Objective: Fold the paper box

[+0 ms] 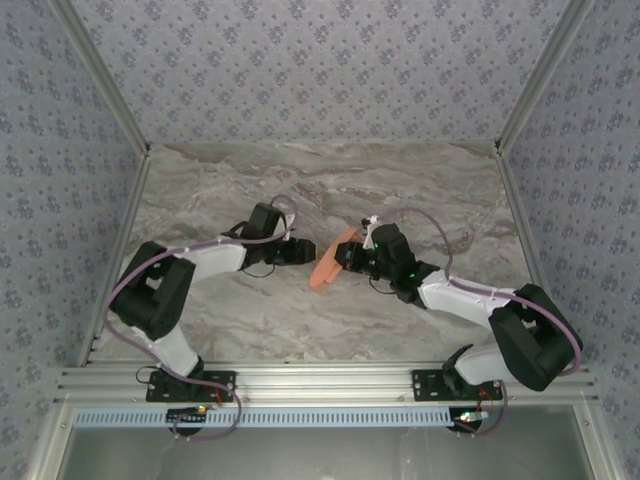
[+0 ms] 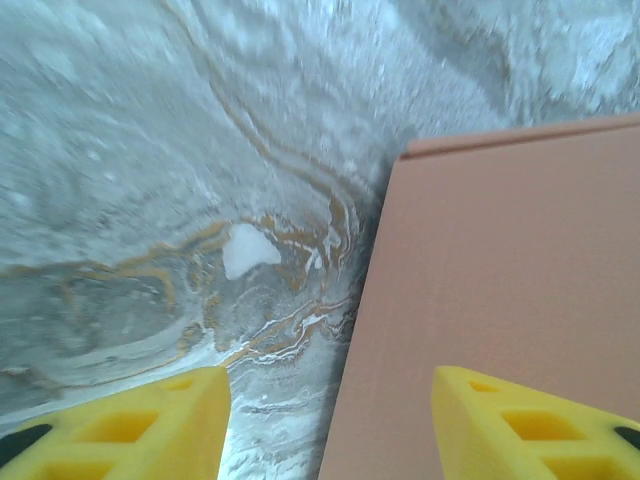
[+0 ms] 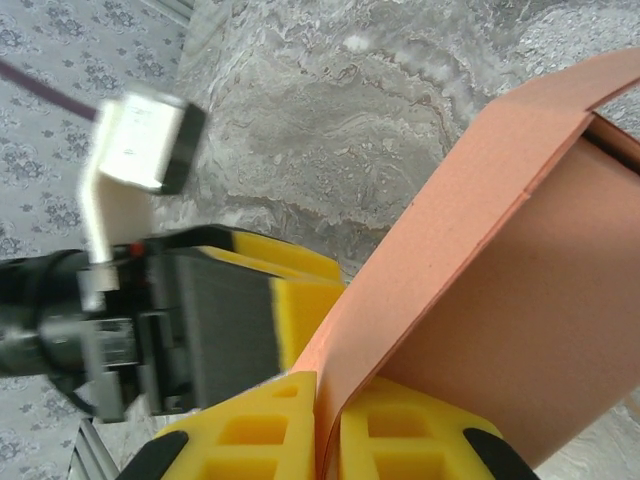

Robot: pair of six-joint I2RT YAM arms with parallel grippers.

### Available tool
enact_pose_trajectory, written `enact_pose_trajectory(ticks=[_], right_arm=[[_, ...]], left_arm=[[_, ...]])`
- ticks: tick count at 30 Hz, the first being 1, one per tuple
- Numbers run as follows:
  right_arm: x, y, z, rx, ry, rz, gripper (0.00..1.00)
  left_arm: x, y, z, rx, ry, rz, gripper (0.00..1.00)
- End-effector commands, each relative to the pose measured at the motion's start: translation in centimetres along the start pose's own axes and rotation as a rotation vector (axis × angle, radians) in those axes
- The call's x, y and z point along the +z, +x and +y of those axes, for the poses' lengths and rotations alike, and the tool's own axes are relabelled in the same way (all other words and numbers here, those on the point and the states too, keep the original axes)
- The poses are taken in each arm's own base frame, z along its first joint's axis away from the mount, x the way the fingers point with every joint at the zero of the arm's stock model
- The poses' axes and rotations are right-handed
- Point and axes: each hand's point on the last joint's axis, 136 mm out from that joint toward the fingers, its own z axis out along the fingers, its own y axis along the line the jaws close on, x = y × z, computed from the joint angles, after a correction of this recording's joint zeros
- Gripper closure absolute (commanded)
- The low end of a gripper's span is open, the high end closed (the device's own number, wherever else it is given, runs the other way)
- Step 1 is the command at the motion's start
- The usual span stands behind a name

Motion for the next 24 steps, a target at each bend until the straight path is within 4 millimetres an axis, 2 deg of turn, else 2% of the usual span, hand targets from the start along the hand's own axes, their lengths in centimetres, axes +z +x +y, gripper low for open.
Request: enact_pose_trajectory(ticks=[1, 3, 6, 8, 11, 14, 17, 24], right_arm=[[0.6, 1.1, -2.6, -0.033, 0.12, 0.04, 0.88], [0.8, 1.1, -2.6, -0.034, 0.123, 0.042, 0.88], [1.0, 1.1, -2.7, -0.034, 0.13, 0.049, 0.88], [1.1, 1.1, -2.6, -0.038, 0.13, 0.052, 0.88], [1.1, 1.1, -2.6, -0.043, 0.137, 0.054, 0.88], [1.1, 1.1, -2.7, -0.045, 0.141, 0.053, 0.88], [1.2, 1.3, -2.8, -0.046, 0.146, 0.056, 0.88], [1.2, 1.2, -2.8, -0.046, 0.145, 0.054, 0.88]], left_arm=[[-2.3, 0.0, 1.7, 0.039, -0.126, -0.071, 0.41], [-3.5, 0.0, 1.6, 0.048, -0.121, -0.124, 0.39], [-5.6, 0.3, 0.3, 0.086, -0.06, -0.219, 0.33], [-7.0, 0.9, -1.4, 0.155, -0.011, -0.284, 0.26], [-8.0, 2.4, -3.9, 0.296, 0.021, -0.318, 0.19], [-8.0, 3.7, -5.1, 0.408, 0.01, -0.326, 0.12], [-7.5, 4.2, -6.2, 0.492, 0.005, -0.321, 0.1], [-4.7, 4.8, -7.9, 0.662, -0.073, -0.277, 0.09]])
